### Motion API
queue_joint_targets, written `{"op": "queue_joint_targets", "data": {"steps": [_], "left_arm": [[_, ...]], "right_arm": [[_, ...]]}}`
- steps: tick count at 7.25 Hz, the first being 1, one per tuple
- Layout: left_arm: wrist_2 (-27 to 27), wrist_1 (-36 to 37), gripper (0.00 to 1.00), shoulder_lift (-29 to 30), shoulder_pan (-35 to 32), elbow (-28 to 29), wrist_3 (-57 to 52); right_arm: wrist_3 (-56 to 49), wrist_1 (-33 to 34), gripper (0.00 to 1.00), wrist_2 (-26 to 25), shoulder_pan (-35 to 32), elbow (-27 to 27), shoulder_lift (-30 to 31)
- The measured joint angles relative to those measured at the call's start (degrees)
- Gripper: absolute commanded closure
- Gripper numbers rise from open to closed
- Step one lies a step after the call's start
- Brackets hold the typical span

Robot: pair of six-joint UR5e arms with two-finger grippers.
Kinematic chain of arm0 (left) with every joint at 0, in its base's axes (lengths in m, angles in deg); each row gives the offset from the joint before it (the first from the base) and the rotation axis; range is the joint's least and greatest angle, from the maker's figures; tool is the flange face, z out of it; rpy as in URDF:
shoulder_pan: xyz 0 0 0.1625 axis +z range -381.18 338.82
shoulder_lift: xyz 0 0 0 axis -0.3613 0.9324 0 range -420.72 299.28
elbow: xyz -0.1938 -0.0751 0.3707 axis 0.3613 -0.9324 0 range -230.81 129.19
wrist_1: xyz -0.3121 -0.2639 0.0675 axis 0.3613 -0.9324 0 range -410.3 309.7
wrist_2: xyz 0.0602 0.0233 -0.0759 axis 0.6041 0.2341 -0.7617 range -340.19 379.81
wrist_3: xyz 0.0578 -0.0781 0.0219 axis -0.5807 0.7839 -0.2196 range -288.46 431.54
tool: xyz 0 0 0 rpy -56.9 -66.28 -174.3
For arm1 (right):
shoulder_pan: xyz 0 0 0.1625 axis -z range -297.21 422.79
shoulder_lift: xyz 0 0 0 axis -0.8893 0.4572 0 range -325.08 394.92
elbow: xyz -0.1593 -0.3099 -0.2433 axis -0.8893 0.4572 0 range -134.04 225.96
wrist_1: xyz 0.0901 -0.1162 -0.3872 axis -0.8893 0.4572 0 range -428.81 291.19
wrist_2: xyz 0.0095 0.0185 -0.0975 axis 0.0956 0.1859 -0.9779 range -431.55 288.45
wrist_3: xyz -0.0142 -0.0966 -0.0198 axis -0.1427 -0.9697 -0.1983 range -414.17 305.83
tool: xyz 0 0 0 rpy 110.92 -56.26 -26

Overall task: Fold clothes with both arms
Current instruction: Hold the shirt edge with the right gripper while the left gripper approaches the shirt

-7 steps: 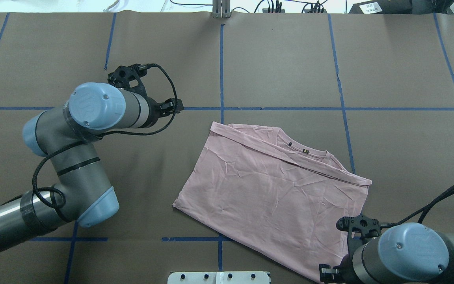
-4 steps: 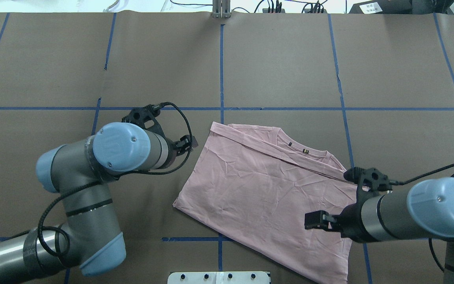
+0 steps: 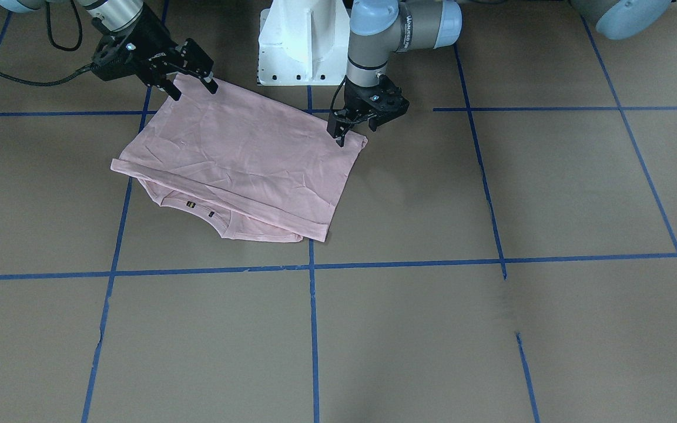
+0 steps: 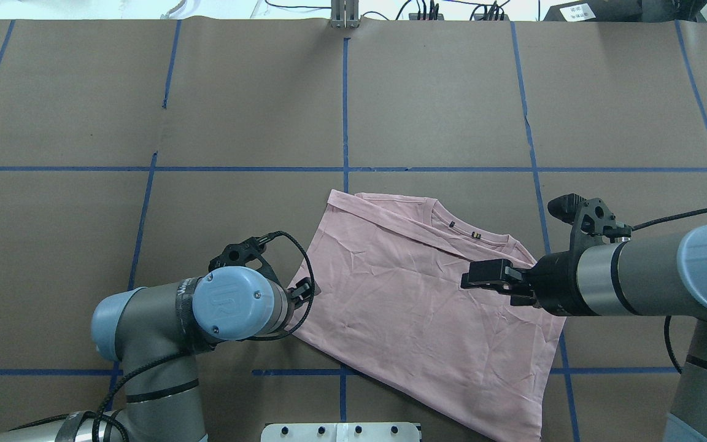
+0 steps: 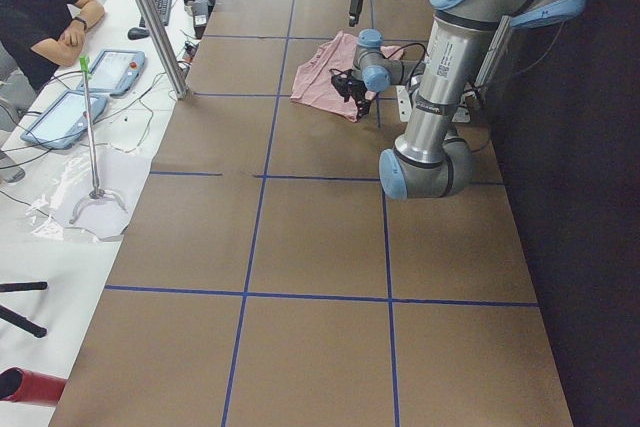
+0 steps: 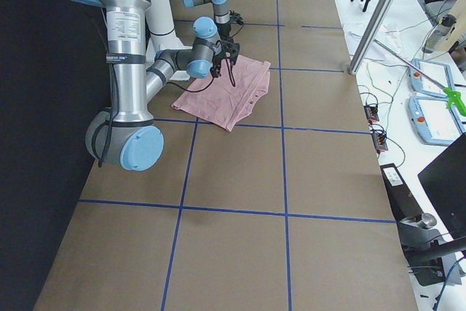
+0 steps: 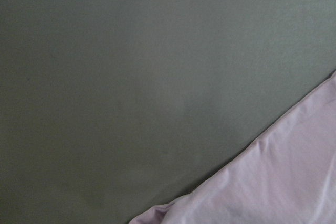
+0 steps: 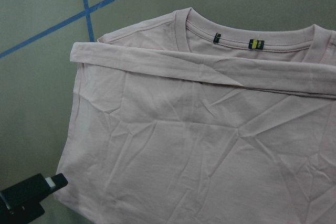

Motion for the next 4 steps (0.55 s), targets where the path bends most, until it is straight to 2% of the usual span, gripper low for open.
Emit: {"op": "queue_joint_targets", "data": {"steps": [4], "left_arm": [[2.16,-0.22,0.11,0.25,0.31,2.75,0.14]], "right_arm": [[0.08,-0.21,0.00,0.10,-0.89,0.14,-0.43]]}}
